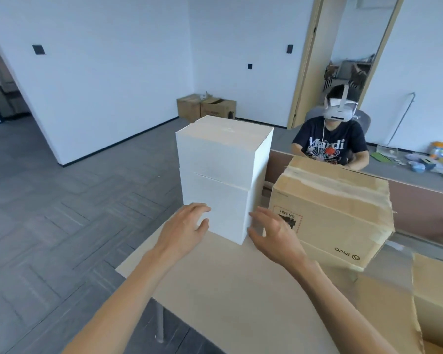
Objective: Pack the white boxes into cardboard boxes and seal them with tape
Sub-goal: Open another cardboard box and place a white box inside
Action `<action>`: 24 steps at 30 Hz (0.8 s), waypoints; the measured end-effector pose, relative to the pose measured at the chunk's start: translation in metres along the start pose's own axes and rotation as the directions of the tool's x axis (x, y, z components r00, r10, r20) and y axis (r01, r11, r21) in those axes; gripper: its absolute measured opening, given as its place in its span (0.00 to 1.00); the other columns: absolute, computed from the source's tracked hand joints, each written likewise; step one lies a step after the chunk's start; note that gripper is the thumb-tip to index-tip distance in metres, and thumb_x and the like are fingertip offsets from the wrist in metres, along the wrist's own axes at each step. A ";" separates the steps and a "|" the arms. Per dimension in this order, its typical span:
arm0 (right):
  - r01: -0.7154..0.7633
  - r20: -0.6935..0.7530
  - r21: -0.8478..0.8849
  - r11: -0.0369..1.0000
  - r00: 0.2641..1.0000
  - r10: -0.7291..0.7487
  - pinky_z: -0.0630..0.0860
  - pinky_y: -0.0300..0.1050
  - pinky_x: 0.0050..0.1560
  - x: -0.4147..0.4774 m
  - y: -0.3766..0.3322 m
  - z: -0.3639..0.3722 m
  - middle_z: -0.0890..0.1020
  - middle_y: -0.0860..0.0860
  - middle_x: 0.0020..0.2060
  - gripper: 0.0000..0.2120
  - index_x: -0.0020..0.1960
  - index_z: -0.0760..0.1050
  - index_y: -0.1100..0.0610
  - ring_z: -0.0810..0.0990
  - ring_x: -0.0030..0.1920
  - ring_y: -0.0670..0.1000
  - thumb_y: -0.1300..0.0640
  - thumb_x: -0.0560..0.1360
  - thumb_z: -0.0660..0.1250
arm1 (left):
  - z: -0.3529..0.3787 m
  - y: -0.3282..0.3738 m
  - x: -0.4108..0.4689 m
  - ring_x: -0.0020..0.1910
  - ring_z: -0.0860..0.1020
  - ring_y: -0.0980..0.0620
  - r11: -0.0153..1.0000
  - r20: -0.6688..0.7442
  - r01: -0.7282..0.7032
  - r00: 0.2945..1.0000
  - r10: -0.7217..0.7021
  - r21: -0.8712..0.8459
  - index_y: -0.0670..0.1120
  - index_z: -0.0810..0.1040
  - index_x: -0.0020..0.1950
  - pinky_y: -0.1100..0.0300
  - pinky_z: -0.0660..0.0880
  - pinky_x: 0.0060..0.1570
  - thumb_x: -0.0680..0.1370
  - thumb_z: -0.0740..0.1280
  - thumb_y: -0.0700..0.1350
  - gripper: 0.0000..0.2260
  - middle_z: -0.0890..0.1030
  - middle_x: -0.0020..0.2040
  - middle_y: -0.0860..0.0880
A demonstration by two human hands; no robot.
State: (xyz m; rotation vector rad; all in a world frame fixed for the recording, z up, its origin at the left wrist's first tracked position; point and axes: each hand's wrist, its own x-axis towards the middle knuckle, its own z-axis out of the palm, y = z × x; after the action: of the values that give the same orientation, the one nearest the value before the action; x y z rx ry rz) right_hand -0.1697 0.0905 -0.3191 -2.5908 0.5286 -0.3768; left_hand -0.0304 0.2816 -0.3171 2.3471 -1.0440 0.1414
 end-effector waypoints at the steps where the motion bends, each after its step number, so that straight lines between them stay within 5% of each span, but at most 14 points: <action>1: -0.011 -0.022 0.009 1.000 1.000 0.011 0.69 0.47 0.66 0.014 -0.002 0.001 0.67 0.46 0.75 0.22 0.73 0.69 0.49 0.71 0.69 0.50 0.49 0.79 0.63 | -0.003 -0.006 0.014 0.66 0.70 0.58 1.000 0.003 -0.007 1.000 0.007 0.006 0.52 0.73 0.67 0.59 0.71 0.56 0.81 0.61 0.48 0.14 0.72 0.67 0.61; 6: -0.077 -0.205 0.101 0.992 0.974 0.097 0.67 0.52 0.69 0.098 -0.009 0.009 0.63 0.52 0.76 0.32 0.78 0.58 0.55 0.63 0.75 0.54 0.48 0.78 0.65 | -0.017 -0.040 0.093 0.62 0.73 0.54 0.999 0.013 -0.033 0.999 0.033 0.034 0.51 0.70 0.70 0.55 0.72 0.58 0.81 0.61 0.49 0.17 0.70 0.70 0.58; 10: -0.164 -0.262 0.251 0.954 0.937 0.230 0.65 0.51 0.69 0.156 -0.009 0.018 0.58 0.54 0.78 0.39 0.79 0.51 0.56 0.60 0.76 0.54 0.46 0.77 0.67 | -0.023 -0.088 0.158 0.70 0.68 0.52 0.981 0.055 0.145 0.989 -0.138 -0.128 0.49 0.62 0.74 0.50 0.69 0.65 0.79 0.65 0.50 0.25 0.65 0.73 0.52; 14: -0.178 -0.309 0.336 0.925 0.907 0.287 0.70 0.52 0.64 0.182 0.001 0.036 0.64 0.50 0.75 0.39 0.78 0.54 0.50 0.67 0.72 0.52 0.46 0.74 0.70 | -0.024 -0.120 0.198 0.70 0.66 0.51 0.928 0.060 0.208 0.978 -0.199 -0.311 0.48 0.59 0.75 0.55 0.67 0.61 0.75 0.71 0.49 0.32 0.63 0.74 0.51; 18: -0.149 -0.355 0.405 0.902 0.883 0.306 0.76 0.56 0.59 0.189 0.006 0.046 0.73 0.44 0.67 0.35 0.75 0.59 0.44 0.74 0.63 0.50 0.47 0.73 0.72 | -0.016 -0.149 0.231 0.73 0.60 0.53 0.881 0.068 0.171 0.985 -0.157 -0.441 0.47 0.54 0.77 0.56 0.62 0.68 0.72 0.75 0.47 0.41 0.61 0.75 0.51; 21: -0.108 -0.389 0.485 0.868 0.862 0.325 0.77 0.52 0.58 0.193 -0.001 0.044 0.78 0.41 0.63 0.30 0.72 0.65 0.42 0.78 0.59 0.46 0.47 0.74 0.72 | -0.009 -0.164 0.254 0.65 0.69 0.57 0.808 0.091 0.139 0.990 -0.106 -0.572 0.50 0.62 0.71 0.63 0.68 0.58 0.71 0.76 0.44 0.34 0.71 0.63 0.58; 24: -0.102 -0.393 0.541 0.835 0.847 0.358 0.76 0.51 0.62 0.195 -0.012 0.043 0.79 0.36 0.60 0.24 0.70 0.70 0.45 0.78 0.57 0.38 0.54 0.76 0.71 | -0.003 -0.177 0.272 0.58 0.75 0.58 0.755 0.121 0.152 0.988 -0.097 -0.638 0.51 0.66 0.63 0.61 0.72 0.55 0.71 0.76 0.43 0.26 0.74 0.55 0.62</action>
State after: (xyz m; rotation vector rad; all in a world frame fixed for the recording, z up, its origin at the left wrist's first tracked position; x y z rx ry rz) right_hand 0.0218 0.0338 -0.3167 -1.8825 0.7920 -0.9514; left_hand 0.2839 0.2018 -0.3097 1.7769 -0.7942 -0.3276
